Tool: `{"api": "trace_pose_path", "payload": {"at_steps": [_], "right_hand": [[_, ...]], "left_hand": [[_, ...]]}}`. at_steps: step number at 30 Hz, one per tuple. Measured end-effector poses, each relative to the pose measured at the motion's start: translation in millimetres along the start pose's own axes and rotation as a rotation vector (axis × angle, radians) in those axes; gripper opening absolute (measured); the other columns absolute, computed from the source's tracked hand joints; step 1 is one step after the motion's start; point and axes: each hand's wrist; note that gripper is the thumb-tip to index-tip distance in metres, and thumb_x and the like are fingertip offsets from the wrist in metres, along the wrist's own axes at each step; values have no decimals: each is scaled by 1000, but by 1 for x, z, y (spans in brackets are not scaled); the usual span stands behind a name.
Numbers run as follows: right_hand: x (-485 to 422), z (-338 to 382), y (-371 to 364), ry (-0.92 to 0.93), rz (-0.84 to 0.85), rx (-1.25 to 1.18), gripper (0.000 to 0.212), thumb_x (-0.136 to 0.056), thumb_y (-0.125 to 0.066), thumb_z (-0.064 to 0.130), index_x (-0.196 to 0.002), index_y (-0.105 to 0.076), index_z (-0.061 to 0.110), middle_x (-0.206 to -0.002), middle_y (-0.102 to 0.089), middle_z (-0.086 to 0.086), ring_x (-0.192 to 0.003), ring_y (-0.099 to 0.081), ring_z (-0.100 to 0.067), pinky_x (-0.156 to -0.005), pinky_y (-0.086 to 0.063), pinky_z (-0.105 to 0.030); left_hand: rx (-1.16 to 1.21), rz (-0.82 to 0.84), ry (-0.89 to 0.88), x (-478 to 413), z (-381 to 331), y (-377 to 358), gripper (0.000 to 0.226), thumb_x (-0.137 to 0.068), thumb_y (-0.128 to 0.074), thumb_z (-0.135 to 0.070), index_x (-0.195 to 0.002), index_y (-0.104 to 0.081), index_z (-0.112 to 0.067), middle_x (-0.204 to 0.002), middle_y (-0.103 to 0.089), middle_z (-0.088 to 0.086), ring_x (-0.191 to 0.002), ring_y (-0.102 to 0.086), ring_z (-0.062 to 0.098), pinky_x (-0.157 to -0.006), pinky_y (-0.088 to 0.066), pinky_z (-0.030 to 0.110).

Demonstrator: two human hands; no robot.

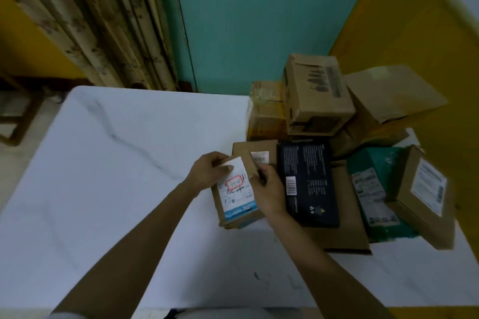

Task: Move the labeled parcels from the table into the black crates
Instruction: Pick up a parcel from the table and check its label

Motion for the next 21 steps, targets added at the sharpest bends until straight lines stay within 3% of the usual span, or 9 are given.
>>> {"api": "trace_pose_path", "payload": {"at_steps": [3,6,8,10,13,15,18,21], "right_hand": [[4,-1,-9,-16,146,54,17,-97,-54,28,-113,-52,34,-127,-61,-3,-103,-65,-22,-72,-58,-30],[17,-11,-21,33,81,43,31,-95,-58,27,-124,-51,26,-135,-54,-4,-115,-59,-24,-78,-56,-32],[24,-19,-27,45,-8,-78,44,-93,-61,25,-135,-48,17,-139,-51,-5,-122,-55,-24,-89,-55,-40],[29,-22,-32,-11,-18,-210,51,-92,-63,26,-138,-44,15,-139,-50,-6,-122,-53,-22,-92,-50,-34],[34,-18,-44,-180,108,-422,52,-90,-63,32,-137,-44,22,-140,-45,-3,-112,-51,-15,-91,-43,-30],[34,-16,-53,-133,188,-395,57,-89,-65,33,-140,-41,28,-139,-47,3,-120,-49,-15,-96,-43,-30],[34,-9,-68,-24,295,-401,58,-87,-68,29,-140,-45,30,-123,-61,17,-117,-57,-9,-80,-51,-18],[29,1,-69,3,221,-347,44,-91,-65,19,-132,-53,27,-116,-65,15,-111,-61,-9,-73,-55,-19]], "left_hand": [[65,-64,117,23,30,14,18,-86,-70,-22,-98,-65,-10,-94,-70,6,-87,-67,24,-77,-57,39],[295,-154,196,44,55,20,18,-83,-73,-14,-90,-62,0,-86,-65,14,-80,-66,34,-71,-59,49],[427,-259,262,51,67,23,17,-85,-71,-14,-87,-60,-1,-82,-59,14,-73,-63,31,-58,-60,43],[600,-338,334,56,76,27,15,-88,-67,-17,-87,-58,-4,-82,-59,11,-74,-61,25,-51,-58,33],[959,-382,394,65,82,33,19,-92,-62,-19,-102,-56,-4,-99,-65,9,-89,-63,24,-68,-58,40],[1068,-361,375,74,78,28,17,-93,-60,-16,-104,-57,-4,-105,-66,10,-92,-65,24,-74,-56,40],[1132,-210,306,89,63,5,22,-92,-58,-6,-114,-60,-5,-110,-69,11,-90,-68,22,-73,-58,33],[1166,-102,248,100,52,-11,30,-90,-59,-1,-115,-63,-17,-110,-72,5,-98,-70,20,-75,-58,30]]}}
Point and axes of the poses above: each hand's wrist, its own x-axis away from the middle knuckle, its own y-axis out of the back of the hand, z = x × y
